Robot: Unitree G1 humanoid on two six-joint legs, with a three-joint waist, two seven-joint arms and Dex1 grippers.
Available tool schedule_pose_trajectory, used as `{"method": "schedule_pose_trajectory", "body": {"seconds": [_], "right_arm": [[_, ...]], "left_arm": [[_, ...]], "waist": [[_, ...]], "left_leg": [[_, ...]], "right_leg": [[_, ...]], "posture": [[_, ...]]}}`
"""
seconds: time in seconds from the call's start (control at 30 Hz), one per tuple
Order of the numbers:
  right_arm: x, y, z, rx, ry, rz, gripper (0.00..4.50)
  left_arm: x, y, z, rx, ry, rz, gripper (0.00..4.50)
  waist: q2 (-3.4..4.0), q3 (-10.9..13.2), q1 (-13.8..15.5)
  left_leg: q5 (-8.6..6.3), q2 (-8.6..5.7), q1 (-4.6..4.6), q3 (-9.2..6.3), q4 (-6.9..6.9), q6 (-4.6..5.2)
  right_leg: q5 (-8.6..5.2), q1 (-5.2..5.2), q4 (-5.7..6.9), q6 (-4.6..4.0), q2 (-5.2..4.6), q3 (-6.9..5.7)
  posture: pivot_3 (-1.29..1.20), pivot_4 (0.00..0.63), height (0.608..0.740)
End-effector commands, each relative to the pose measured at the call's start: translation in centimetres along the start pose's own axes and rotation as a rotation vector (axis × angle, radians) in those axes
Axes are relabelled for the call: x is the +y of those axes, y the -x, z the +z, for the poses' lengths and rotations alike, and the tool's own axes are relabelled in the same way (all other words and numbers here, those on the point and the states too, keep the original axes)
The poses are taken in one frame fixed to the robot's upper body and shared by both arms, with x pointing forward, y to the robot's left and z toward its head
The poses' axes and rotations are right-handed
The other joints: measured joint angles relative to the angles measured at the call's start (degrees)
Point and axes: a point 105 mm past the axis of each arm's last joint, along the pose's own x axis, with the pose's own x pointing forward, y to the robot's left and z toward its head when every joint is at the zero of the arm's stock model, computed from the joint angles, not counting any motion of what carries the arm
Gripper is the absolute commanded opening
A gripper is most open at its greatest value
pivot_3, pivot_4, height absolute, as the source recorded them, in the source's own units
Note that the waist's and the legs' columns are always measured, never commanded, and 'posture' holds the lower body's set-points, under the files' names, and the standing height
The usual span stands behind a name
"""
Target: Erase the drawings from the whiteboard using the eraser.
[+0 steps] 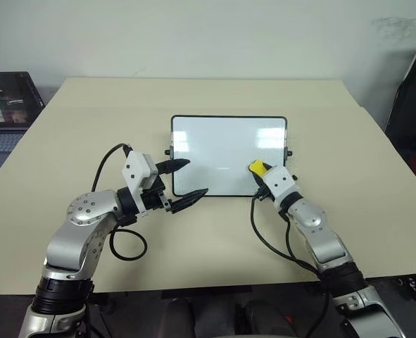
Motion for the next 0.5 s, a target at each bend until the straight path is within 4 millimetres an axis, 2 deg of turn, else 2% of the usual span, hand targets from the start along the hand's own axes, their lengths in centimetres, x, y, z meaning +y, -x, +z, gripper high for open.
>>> {"method": "schedule_pose_trajectory", "body": {"seconds": [0.03,0.13,0.17,0.27,0.4,0.5], "right_arm": [[1.9,0.6,-1.9,0.09,0.009,0.09,1.12],[1.2,0.7,1.7,-0.016,0.006,0.083,1.12],[0.4,0.7,3.3,-0.062,0.003,0.068,1.12],[-2.0,1.1,7.0,-0.158,0.037,0.006,1.12],[-5.6,0.7,9.2,-0.204,0.093,-0.113,1.12],[-6.9,-0.2,9.2,-0.195,0.1,-0.151,1.12]], "left_arm": [[-0.2,0.0,1.3,-0.032,-0.041,-0.008,4.5],[-0.2,0.1,1.3,-0.031,-0.038,-0.007,4.5],[-0.2,0.1,1.2,-0.03,-0.038,-0.007,4.5],[-0.2,0.1,1.1,-0.027,-0.037,-0.006,4.5],[-0.3,0.1,1.0,-0.027,-0.033,-0.009,4.5],[-0.3,0.0,0.9,-0.027,-0.032,-0.014,4.5]], "waist": [[0.0,0.0,0.0],[0.05,0.0,0.0],[0.12,0.1,0.0],[0.22,0.2,0.3],[0.23,0.2,0.9],[0.23,0.2,1.5]], "left_leg": [[0.0,0.0,0.0,0.0,0.0,0.0],[0.0,0.0,-0.14,0.01,-0.05,0.0],[0.0,-0.01,-0.25,0.03,-0.09,0.0],[0.01,-0.03,-1.16,0.04,-0.05,-0.02],[0.1,-0.06,-1.95,0.14,0.0,-0.19],[0.05,-0.05,-1.96,0.19,-0.11,-0.26]], "right_leg": [[0.0,0.0,0.0,0.0,0.0,0.0],[-0.01,-0.08,-0.01,0.0,0.0,0.02],[-0.01,-0.04,0.0,0.0,0.0,0.05],[0.02,-0.79,0.03,0.02,0.02,-0.07],[0.16,-1.48,-0.01,-0.21,0.05,-0.17],[0.14,-1.46,-0.26,-0.21,0.05,-0.18]], "posture": [[0.0,0.15,0.74],[0.0,0.15,0.74],[0.0,0.15,0.74],[0.0,0.15,0.74],[0.0,0.15,0.74],[0.0,0.15,0.74]]}}
